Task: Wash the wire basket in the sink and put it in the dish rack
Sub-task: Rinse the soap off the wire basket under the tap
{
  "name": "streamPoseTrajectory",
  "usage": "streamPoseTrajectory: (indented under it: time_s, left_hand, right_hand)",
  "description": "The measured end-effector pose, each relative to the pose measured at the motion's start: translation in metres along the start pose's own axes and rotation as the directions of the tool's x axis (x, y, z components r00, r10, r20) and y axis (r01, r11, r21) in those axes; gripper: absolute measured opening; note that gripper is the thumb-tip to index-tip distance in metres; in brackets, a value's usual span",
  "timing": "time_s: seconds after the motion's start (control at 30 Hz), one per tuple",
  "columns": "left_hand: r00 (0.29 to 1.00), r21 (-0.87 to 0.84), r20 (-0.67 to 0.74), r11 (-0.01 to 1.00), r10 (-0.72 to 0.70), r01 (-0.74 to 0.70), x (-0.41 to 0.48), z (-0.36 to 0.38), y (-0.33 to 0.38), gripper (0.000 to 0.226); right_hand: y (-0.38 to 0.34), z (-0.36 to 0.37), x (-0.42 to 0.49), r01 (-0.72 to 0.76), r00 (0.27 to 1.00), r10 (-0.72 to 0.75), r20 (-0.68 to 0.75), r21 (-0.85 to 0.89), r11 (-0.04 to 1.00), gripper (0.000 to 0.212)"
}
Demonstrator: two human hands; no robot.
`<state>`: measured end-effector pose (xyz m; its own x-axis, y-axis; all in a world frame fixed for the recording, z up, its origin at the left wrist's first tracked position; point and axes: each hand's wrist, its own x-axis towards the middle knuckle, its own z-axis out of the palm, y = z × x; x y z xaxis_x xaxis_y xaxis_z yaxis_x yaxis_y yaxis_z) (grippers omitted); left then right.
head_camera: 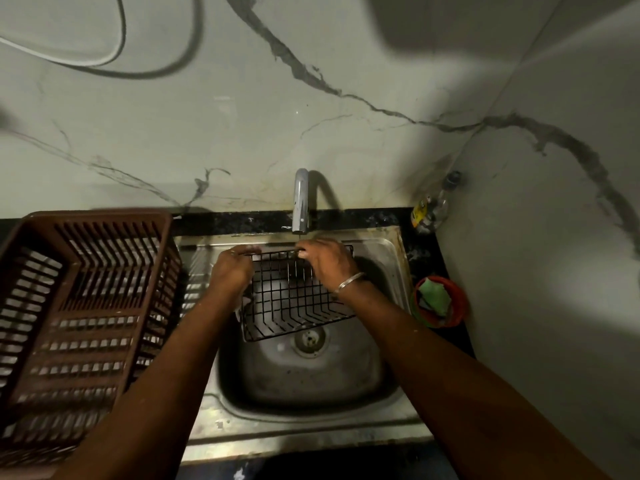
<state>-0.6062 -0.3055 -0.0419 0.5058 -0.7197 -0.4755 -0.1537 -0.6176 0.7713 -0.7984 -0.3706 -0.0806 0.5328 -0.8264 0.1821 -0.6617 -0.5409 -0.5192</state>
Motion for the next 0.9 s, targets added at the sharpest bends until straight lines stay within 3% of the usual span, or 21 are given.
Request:
streamPoseTrajectory:
  time_s: [0.07,0.17,0.33,0.47,0.6,0.73,0.8,0.9]
  left_hand:
    - [1.0,0.042,0.006,0.999,0.002,-0.002,-0.002,0.003,0.005,0.039]
    - [0.998,0.092,0.061,0.996,-0.004,-0.002,-0.007,0.01,0.01,0.033]
    - [0.995,-0.002,0.071,0.998,-0.066,0.067,-0.012,0.003,0.017,0.034]
    - [0.989,0.011,0.106,0.995,-0.103,0.103,-0.012,0.01,0.029,0.016]
    - [0.979,-0.008,0.14,0.989,-0.146,0.149,-0.014,0.007,0.03,0.016]
    - [0.968,-0.031,0.213,0.99,-0.131,0.14,-0.023,0.011,0.032,0.013]
    - [0.953,0.0,0.274,0.99,-0.133,0.138,-0.025,0.01,0.03,0.011]
    - [0.932,0.046,0.343,0.993,-0.12,0.111,-0.023,0.006,0.03,0.027]
  right_hand:
    - [-0.009,0.003,0.001,0.011,0.999,-0.011,0.037,-0.004,1.0,0.031]
    - [-0.023,0.009,0.004,0.142,0.986,-0.145,0.079,0.046,0.989,0.036]
    - [0.004,0.003,-0.006,0.012,0.998,-0.008,0.067,-0.068,0.998,0.033]
    - [-0.021,0.006,0.011,0.109,0.994,-0.109,0.014,0.023,0.994,0.026]
    - [-0.002,-0.001,0.01,-0.072,0.997,0.07,0.029,0.084,0.994,0.02]
    - [-0.027,0.004,0.017,-0.001,0.999,-0.008,0.036,0.236,0.972,0.028]
    - [-0.019,0.002,0.012,-0.07,0.998,0.066,0.024,0.29,0.954,0.028]
    - [-0.008,-0.002,0.007,-0.141,0.99,0.136,0.035,0.291,0.946,0.021]
